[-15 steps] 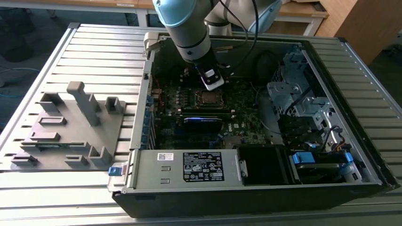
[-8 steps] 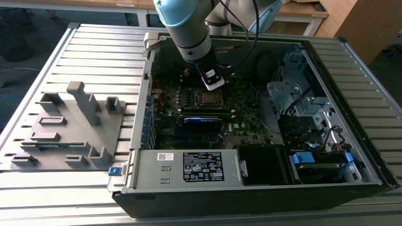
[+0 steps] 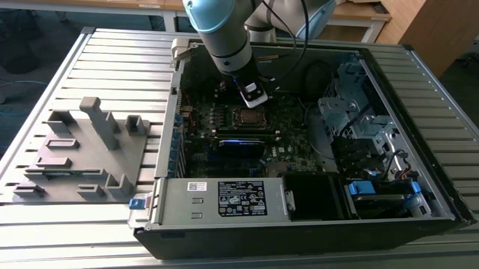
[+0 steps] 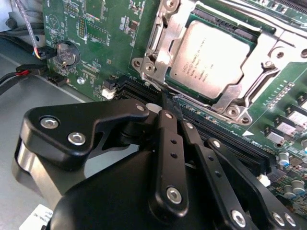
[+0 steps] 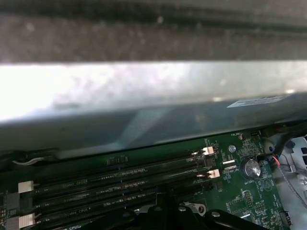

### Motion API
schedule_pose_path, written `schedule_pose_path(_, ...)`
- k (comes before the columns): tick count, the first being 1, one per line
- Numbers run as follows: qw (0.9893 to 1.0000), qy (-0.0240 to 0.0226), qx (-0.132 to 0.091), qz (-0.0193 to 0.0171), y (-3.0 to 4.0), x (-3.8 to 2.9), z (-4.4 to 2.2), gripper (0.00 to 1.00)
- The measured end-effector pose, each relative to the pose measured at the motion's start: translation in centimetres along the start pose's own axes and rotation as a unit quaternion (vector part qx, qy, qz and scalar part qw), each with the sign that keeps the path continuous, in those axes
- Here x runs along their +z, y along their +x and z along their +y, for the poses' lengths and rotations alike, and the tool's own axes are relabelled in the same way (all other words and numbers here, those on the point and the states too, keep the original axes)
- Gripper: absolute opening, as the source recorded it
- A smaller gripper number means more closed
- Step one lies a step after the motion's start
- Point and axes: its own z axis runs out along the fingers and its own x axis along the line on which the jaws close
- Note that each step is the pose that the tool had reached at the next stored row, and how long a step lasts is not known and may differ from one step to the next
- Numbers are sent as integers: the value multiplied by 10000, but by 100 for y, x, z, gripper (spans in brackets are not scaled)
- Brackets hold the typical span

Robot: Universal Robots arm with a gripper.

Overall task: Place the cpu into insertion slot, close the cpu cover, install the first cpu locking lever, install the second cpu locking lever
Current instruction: 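Install the first cpu locking lever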

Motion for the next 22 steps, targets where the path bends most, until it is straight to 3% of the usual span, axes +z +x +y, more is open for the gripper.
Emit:
schedule_pose_path(7, 10000, 0, 3, -2, -57, 22, 8, 10)
schedule_pose_path(22, 10000, 0, 4, -2, -64, 18, 9, 10)
